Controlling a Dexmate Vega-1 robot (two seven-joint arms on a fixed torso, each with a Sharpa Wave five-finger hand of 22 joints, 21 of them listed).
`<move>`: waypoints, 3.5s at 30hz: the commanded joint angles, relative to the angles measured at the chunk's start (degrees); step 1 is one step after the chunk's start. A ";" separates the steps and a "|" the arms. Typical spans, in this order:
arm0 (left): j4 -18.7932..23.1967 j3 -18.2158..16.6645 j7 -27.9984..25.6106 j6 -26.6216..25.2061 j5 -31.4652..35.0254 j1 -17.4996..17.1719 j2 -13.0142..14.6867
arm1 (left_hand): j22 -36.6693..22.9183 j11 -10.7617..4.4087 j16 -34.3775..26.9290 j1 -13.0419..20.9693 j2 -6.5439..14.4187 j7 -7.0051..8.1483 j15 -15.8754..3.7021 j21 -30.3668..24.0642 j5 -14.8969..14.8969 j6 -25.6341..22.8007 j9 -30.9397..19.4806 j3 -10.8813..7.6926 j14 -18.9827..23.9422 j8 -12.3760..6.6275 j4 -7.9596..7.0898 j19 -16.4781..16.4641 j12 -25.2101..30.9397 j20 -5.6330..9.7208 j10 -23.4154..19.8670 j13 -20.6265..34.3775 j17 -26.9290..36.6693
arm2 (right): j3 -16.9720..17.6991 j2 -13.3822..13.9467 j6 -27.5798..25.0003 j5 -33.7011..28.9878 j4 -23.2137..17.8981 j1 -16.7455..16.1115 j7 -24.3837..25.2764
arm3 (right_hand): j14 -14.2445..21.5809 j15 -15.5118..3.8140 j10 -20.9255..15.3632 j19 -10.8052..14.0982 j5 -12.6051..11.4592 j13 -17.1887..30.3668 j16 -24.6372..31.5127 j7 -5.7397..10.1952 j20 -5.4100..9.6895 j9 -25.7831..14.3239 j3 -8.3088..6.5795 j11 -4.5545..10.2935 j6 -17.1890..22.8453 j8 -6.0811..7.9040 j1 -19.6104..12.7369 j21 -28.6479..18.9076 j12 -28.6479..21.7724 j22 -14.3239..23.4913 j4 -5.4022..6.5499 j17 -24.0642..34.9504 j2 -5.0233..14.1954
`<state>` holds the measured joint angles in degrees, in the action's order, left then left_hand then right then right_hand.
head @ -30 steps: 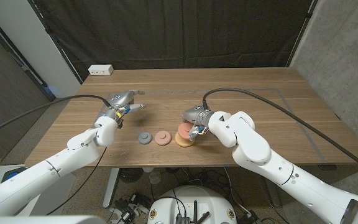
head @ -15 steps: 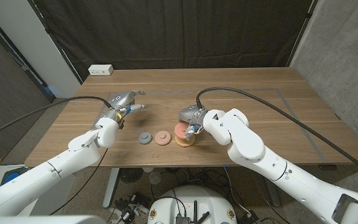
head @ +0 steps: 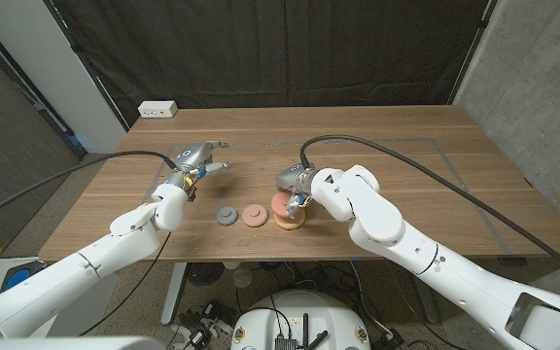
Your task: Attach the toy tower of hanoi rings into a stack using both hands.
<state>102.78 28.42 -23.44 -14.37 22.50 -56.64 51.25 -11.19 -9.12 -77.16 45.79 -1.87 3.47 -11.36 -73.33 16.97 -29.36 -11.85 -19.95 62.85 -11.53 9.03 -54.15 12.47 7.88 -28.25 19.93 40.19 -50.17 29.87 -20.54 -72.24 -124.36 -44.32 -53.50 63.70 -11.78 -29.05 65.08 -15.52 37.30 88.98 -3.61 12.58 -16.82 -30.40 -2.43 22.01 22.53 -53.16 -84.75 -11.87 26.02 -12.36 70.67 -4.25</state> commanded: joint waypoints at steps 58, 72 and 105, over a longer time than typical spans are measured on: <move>0.65 -0.04 0.21 -0.23 0.14 -0.36 0.33 | 0.15 0.01 0.25 0.16 0.46 0.06 -1.10 -1.89 0.54 -1.20 -0.31 -1.66 0.51 -0.32 0.18 0.84 -0.22 4.09 -1.42 0.28 0.47 | -2.83 0.63 0.79 -1.25 4.13 2.90 -5.60 | -7.25 -0.59 3.59 -3.64 0.88 4.06 -2.15 5.33 0.14 -1.56 -2.61 9.34 -4.79 -5.22 6.14 2.31 1.96 -3.94 3.38 0.06 -3.33; 0.51 -0.05 0.28 -0.23 0.15 -0.25 0.28 | 0.17 0.01 0.37 0.06 0.48 0.02 -1.10 -2.04 0.56 -1.39 -0.32 -1.76 0.44 -0.33 0.16 0.94 -0.16 4.10 -1.65 0.34 0.43 | -3.40 0.26 2.28 -3.47 4.63 4.06 -7.70 | -17.61 -0.44 19.32 -9.05 4.77 0.97 -6.80 1.10 -0.13 -1.35 -1.70 4.98 -16.42 -10.74 10.12 3.77 1.68 -4.05 2.92 -1.23 -5.99; 5.69 -2.09 1.77 -4.64 -0.50 -1.62 1.39 | 0.24 0.04 0.32 -0.23 0.43 0.04 -1.10 -2.66 0.63 -1.38 -0.34 -2.33 0.57 -0.11 0.21 1.32 -0.38 4.10 -1.52 0.50 0.95 | 6.86 4.62 0.83 -1.62 -4.70 -3.31 -2.39 | -15.88 -0.61 12.32 -8.72 4.83 -1.31 -6.05 4.39 -0.08 -0.64 -1.55 8.10 -9.87 -8.08 8.56 2.95 -0.81 -4.83 2.83 -0.95 -2.98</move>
<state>105.12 27.51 -23.22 -16.04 22.56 -57.34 51.84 -10.94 -9.22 -76.88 45.56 -1.64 3.47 -11.56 -75.68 17.23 -30.59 -12.14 -21.75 63.27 -11.53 9.25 -53.12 12.47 7.47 -29.60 20.35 40.93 -48.76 32.10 -17.91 -76.92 -125.92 -43.51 -61.55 46.92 -5.64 -15.34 55.38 -10.20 36.09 82.20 0.54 8.18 -17.53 -31.68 5.31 10.74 13.87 -43.97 -81.13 -12.30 21.02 -9.24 69.54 -7.74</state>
